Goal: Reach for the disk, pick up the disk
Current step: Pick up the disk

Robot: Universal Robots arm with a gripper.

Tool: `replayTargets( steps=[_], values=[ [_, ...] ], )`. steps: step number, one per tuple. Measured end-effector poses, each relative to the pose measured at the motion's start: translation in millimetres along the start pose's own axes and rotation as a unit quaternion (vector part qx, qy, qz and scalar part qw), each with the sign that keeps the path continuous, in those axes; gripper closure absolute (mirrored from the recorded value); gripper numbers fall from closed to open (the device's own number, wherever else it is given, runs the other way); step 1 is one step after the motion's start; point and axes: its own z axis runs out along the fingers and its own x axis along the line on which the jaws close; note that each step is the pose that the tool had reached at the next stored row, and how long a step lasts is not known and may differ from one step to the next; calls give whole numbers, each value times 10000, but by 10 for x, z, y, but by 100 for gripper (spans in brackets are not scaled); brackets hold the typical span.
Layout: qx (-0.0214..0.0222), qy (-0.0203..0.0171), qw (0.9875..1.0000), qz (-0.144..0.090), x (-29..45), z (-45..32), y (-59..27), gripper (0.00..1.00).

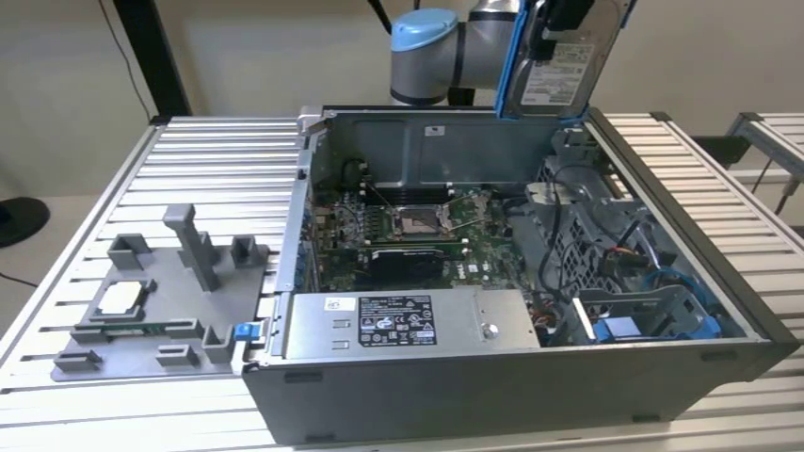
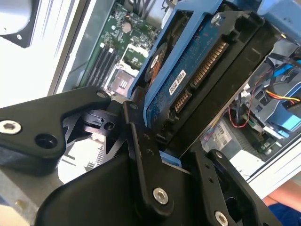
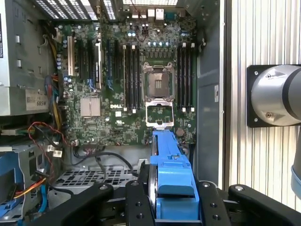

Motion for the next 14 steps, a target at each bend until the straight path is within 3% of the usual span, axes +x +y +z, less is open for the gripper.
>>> replayTargets(
  steps=[11,14],
  values=[
    [1,-1,10000,17,134,-6,-40,100],
    [2,0,10000,24,141,-6,-41,100]
  ],
)
